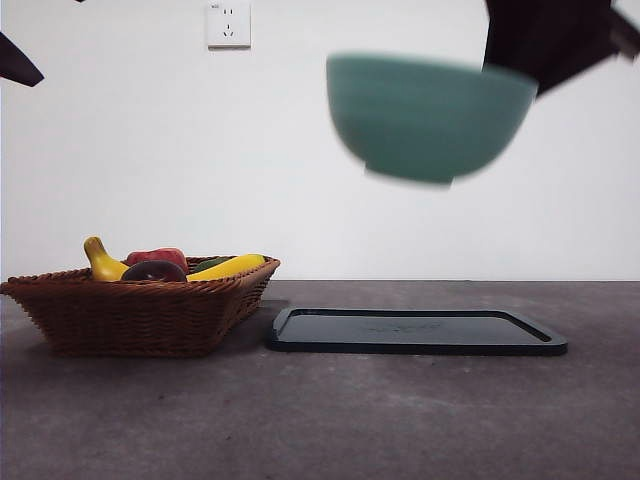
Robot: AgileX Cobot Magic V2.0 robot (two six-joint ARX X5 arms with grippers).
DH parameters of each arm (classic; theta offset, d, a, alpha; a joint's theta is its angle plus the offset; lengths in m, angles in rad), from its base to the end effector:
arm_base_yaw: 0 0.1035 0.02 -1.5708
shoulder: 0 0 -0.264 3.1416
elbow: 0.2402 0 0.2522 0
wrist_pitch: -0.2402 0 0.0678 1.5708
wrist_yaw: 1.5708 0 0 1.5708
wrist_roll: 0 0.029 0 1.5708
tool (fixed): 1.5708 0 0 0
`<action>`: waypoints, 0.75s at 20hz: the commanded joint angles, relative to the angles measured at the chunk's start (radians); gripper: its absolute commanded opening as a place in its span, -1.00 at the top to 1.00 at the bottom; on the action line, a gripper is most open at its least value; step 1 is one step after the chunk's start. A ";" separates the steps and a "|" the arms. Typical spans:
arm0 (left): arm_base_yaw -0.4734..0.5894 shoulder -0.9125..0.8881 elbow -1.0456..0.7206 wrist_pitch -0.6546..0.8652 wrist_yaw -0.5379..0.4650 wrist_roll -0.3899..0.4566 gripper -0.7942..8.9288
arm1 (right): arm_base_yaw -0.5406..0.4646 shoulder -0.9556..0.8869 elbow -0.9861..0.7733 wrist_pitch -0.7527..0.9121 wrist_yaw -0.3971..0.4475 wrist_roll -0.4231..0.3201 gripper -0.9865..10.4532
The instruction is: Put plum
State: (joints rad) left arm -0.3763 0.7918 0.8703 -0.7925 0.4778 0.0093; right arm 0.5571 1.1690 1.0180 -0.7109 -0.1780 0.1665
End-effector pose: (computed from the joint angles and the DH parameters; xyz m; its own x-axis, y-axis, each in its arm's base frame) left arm 0.1297 -0.0656 0.3091 0.4552 -0.6743 -0.5815 0.6552 0.6959 -0.2941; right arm 0.1931 0.1263 0.2958 0.4502 0.4890 -0.7471 -0.5029 0.8302 0.2404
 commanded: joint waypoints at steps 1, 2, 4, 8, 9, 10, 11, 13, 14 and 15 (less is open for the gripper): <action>-0.005 0.006 0.019 -0.001 0.006 0.000 0.00 | 0.017 0.023 -0.056 0.081 0.003 0.048 0.82; -0.005 0.006 0.019 0.000 0.006 0.000 0.00 | 0.017 0.036 -0.084 0.103 0.002 0.062 0.82; -0.005 0.006 0.019 0.000 0.006 0.000 0.00 | 0.017 0.076 -0.117 0.118 0.000 0.063 0.82; -0.005 0.006 0.019 0.000 0.006 0.000 0.00 | 0.024 0.182 -0.123 0.151 0.001 0.062 0.82; -0.005 0.006 0.019 0.000 0.006 0.000 0.00 | 0.030 0.204 -0.123 0.159 0.002 0.062 0.82; -0.005 0.006 0.019 0.000 0.006 0.000 0.00 | 0.035 0.230 -0.123 0.163 0.003 0.062 0.82; -0.005 0.006 0.019 0.000 0.006 0.000 0.00 | 0.041 0.250 -0.123 0.164 0.003 0.061 0.82; -0.005 0.006 0.019 0.000 0.006 0.001 0.00 | 0.058 0.285 -0.123 0.173 0.011 0.061 0.82; -0.005 0.006 0.019 0.000 0.006 0.001 0.00 | 0.067 0.298 -0.123 0.179 0.031 0.061 0.82; -0.005 0.006 0.019 0.000 0.006 0.001 0.00 | 0.074 0.309 -0.123 0.184 0.041 0.062 0.82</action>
State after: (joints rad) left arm -0.3763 0.7918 0.8703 -0.7979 0.4778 0.0093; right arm 0.6228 1.4620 0.8871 -0.5358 -0.1406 0.2172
